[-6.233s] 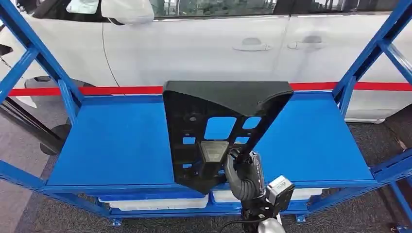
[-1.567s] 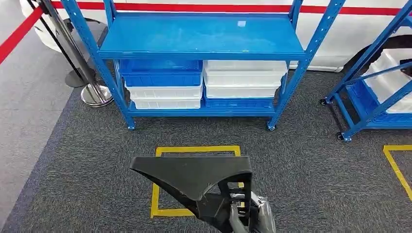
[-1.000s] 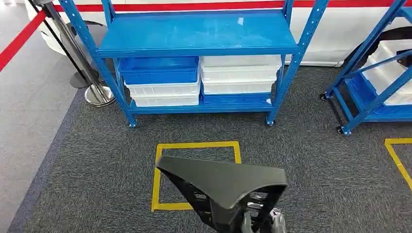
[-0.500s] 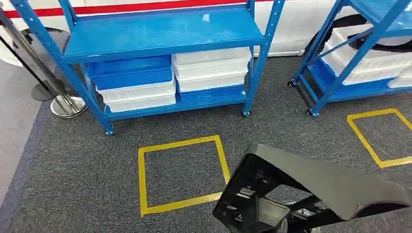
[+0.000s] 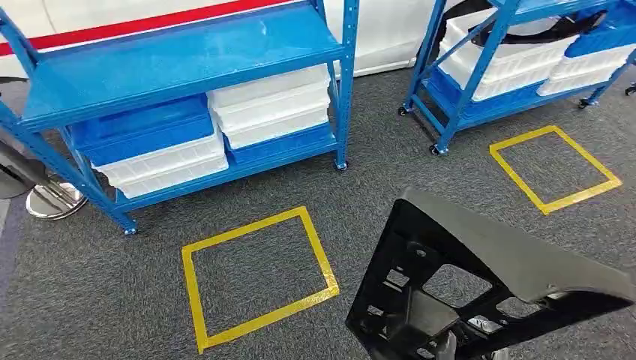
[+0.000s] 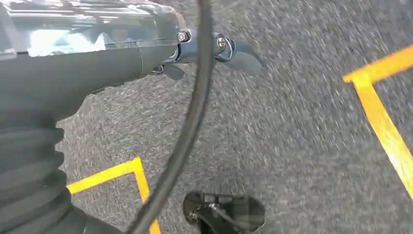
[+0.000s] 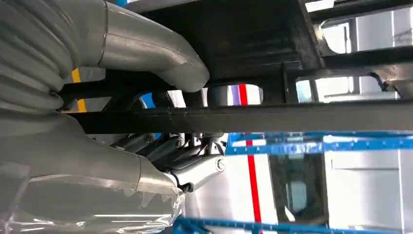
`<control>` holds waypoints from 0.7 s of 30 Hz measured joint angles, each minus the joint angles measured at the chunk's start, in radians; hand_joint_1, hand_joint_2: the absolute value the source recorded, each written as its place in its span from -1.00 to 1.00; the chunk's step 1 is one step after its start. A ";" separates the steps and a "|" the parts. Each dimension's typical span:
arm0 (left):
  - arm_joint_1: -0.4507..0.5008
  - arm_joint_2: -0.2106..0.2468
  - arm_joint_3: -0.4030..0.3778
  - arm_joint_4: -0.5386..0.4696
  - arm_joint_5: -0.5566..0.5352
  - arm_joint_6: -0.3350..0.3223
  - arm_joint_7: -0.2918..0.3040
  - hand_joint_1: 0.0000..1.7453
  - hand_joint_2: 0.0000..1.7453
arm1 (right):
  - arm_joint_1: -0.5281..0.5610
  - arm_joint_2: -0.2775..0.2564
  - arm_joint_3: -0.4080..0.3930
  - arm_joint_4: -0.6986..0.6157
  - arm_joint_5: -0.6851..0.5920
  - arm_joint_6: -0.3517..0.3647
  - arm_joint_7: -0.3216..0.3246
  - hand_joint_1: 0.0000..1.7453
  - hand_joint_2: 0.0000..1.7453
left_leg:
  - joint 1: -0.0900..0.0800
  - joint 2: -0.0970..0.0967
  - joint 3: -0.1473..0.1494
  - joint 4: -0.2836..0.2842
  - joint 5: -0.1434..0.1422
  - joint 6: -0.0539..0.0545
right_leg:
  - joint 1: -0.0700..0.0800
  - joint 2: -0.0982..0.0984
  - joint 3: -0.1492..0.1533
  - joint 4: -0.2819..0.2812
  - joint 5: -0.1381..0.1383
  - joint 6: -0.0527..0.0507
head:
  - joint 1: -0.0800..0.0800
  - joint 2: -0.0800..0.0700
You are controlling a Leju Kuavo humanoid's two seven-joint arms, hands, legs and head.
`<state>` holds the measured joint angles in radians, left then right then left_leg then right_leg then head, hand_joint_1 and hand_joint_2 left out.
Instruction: Take the parts from the cabinet and place them on the table.
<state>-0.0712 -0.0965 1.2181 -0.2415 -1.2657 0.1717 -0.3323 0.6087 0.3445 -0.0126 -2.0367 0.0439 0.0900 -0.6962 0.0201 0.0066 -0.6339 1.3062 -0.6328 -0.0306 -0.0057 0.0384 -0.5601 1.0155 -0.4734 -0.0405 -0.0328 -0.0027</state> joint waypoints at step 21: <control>0.000 -0.006 0.018 0.001 0.021 -0.011 0.011 -1.00 1.00 | -0.016 0.005 0.024 0.003 0.055 -0.058 0.000 1.00 1.00 | -0.008 0.102 0.129 -0.301 0.128 0.027 | 0.017 -0.116 -0.010 0.009 -0.005 0.025 | 0.000 0.000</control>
<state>-0.0710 -0.1022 1.2360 -0.2407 -1.2451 0.1602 -0.3208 0.5925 0.3490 0.0118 -2.0336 0.0988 0.0324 -0.6958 0.0116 0.1082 -0.5045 1.0054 -0.5047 -0.0038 0.0115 -0.0780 -0.5697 1.0245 -0.4783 -0.0151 -0.0324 -0.0027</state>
